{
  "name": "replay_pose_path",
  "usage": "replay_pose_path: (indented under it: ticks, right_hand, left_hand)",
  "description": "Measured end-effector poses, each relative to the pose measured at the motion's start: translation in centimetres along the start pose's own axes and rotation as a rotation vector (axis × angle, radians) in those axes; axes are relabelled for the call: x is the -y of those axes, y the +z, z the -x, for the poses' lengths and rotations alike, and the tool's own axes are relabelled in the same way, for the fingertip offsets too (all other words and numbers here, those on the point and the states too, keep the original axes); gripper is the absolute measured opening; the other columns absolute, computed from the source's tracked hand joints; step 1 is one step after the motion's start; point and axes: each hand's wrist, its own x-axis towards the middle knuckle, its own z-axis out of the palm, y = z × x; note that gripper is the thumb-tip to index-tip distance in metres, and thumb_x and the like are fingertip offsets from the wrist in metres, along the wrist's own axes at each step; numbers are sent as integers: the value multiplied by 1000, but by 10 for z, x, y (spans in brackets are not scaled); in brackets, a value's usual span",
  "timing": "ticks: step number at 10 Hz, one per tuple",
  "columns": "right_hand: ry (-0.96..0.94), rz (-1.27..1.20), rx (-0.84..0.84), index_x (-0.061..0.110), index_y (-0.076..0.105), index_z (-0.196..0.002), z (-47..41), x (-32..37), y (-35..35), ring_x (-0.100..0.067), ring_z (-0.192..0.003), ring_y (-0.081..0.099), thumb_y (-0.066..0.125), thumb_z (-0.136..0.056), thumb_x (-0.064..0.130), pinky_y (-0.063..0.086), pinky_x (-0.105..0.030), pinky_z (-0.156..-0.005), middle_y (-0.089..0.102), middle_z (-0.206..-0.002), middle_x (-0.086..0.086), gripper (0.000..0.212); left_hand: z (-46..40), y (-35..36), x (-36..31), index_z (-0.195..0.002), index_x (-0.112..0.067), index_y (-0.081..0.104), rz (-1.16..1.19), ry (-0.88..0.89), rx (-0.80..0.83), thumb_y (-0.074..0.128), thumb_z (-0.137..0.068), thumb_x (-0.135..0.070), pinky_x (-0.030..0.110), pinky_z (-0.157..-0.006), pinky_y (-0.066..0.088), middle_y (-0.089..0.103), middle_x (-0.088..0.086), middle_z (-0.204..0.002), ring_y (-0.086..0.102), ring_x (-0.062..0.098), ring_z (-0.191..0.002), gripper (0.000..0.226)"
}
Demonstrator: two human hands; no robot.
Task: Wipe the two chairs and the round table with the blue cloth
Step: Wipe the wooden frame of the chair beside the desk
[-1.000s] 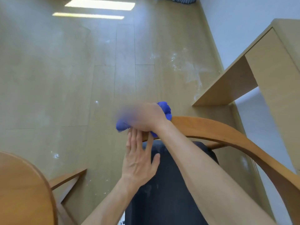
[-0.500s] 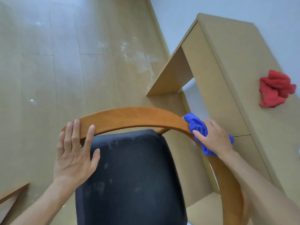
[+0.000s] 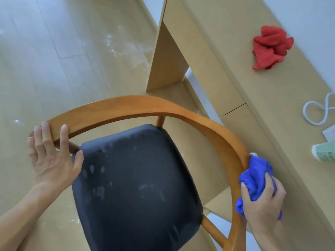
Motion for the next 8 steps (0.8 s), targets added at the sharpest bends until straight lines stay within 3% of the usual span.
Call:
replay_pose_path:
  ticks: [1,2,3,4,5,6,7,8]
  right_hand:
    - [-312,174,-86,2,50,-126,-26,-5,8,-45,-104,52,60,-86,33,46,-53,-81,51,-124,-29,51]
    - [-681,315,-68,13,57,-127,-70,15,17,-41,-104,55,61,-88,27,43,-49,-80,54,-130,-20,42]
    - [-1019,356,-25,20,68,-113,-121,66,35,-35,-94,63,58,-87,14,48,-41,-74,65,-120,-11,28]
    - [-1263,461,97,23,68,-104,-150,105,51,-29,-91,65,55,-80,8,50,-36,-69,66,-116,-5,31]
    - [-1345,544,183,23,67,-100,-150,105,51,-29,-91,64,57,-74,5,49,-34,-67,65,-119,-2,34]
    - [-1384,551,186,20,68,-93,-135,81,38,-32,-88,65,49,-77,0,48,-35,-63,67,-114,-3,32]
    - [-1327,545,165,17,68,-94,-114,45,15,-36,-89,64,51,-78,1,45,-36,-61,67,-114,-8,29]
    - [-1358,495,235,14,69,-97,-76,-3,-15,-36,-90,64,47,-82,2,46,-39,-61,67,-114,-10,29]
  left_hand:
    - [0,-1,-2,-147,-17,18,25,-4,6,34,-73,-53,45,-117,-9,-2,19,-157,-6,34,-147,84]
    - [-3,0,-2,-148,-21,13,31,-30,68,32,-73,-56,69,-106,22,-10,14,-158,10,51,-139,85]
    - [-6,10,14,-153,-28,4,1,-49,139,28,-74,-61,72,-98,32,-13,10,-161,29,61,-124,89]
    - [-15,32,44,-153,-36,-4,-20,-175,284,20,-75,-70,70,-91,36,28,39,-135,39,63,-108,89]
    - [-23,73,82,-153,-37,-7,-3,-276,428,18,-72,-76,68,-79,39,39,40,-112,41,61,-90,93]
    - [-28,109,112,-153,-36,-5,16,-264,494,25,-73,-72,66,-90,34,29,38,-134,35,62,-104,93]
    - [-32,118,124,-154,-36,0,-67,-153,354,37,-70,-70,40,-113,-15,10,4,-158,22,37,-139,98]
    - [-26,107,91,-153,-38,-4,-61,-214,452,44,-71,-64,70,-106,0,23,22,-146,27,52,-131,99]
